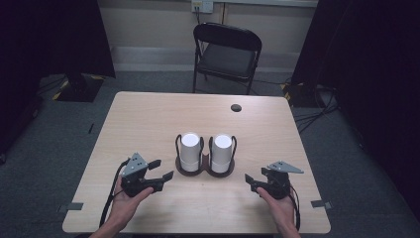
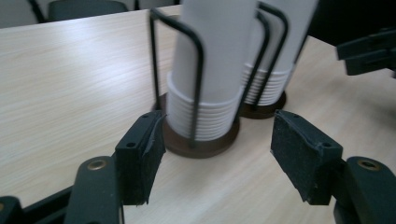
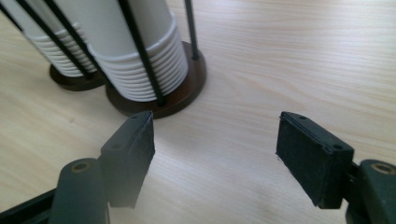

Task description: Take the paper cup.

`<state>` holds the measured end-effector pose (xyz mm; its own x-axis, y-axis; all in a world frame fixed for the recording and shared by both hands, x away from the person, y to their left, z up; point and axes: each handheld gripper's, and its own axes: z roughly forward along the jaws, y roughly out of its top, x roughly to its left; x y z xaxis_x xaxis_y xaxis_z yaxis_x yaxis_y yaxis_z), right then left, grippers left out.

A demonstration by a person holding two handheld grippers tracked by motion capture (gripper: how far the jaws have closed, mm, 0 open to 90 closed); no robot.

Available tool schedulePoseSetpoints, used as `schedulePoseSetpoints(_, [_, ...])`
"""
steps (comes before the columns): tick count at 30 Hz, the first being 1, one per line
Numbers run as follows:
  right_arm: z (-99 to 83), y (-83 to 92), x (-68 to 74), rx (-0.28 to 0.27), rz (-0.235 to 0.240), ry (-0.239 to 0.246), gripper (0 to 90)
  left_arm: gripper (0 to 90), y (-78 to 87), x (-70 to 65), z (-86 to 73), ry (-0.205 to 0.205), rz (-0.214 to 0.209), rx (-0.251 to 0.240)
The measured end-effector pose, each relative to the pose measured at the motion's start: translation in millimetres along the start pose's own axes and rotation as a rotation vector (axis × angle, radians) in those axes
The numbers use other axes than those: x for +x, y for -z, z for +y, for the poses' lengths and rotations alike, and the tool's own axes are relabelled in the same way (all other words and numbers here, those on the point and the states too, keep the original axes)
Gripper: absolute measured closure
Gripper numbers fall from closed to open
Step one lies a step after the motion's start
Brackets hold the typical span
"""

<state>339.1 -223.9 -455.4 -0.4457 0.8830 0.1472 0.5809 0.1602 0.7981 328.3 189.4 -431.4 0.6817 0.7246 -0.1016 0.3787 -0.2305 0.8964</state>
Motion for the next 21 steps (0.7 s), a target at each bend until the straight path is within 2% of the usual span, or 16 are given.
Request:
schedulePoseSetpoints(1, [0.9,1.1,1.9,-0.005,-0.002,0.013,28.0,33.9,-2.7,-4.9,5.0,-0.016,-0.040,-0.001])
schedulePoseSetpoints(4, [1.8,3.0,3.6,-0.015,0.010,0.013,27.9,32.4,-4.6,-7.7,8.4,-0.029,-0.044,0.001])
schedulePoseSetpoints(6, [2.3,3.1,4.0,-0.013,0.015,0.015,27.7,31.5,-7.0,-9.5,14.0,-0.025,-0.069,-0.010])
schedulePoseSetpoints(9, [2.8,3.1,2.5,-0.016,0.013,0.008,27.7,30.8,-7.5,-10.8,18.3,-0.034,-0.074,-0.021])
schedulePoseSetpoints(10, [2.7,2.9,2.3,-0.016,0.012,0.007,27.7,31.5,-7.7,-12.3,21.4,-0.030,-0.084,-0.044])
schedulePoseSetpoints(12, [2.5,2.9,2.4,-0.013,0.019,0.005,27.7,32.3,-10.3,-15.3,25.4,-0.033,-0.085,-0.053])
schedulePoseSetpoints(15, [2.5,3.3,3.2,-0.010,0.021,0.007,27.7,32.0,-15.6,-19.1,31.1,-0.036,-0.095,-0.048])
schedulePoseSetpoints(16, [2.3,4.0,4.1,-0.012,0.024,0.005,27.7,31.1,-21.8,-23.4,37.8,-0.047,-0.100,-0.050])
schedulePoseSetpoints(17, [2.3,4.0,4.1,-0.012,0.024,0.005,27.7,30.4,-21.8,-23.4,37.8,-0.047,-0.100,-0.050])
schedulePoseSetpoints(18, [2.0,4.6,4.2,-0.011,0.021,0.006,27.7,30.3,-26.3,-26.6,42.5,-0.066,-0.102,-0.051])
schedulePoseSetpoints(21, [1.3,4.2,3.9,-0.006,0.022,0.004,27.8,30.4,-31.1,-28.8,45.1,-0.082,-0.105,-0.041])
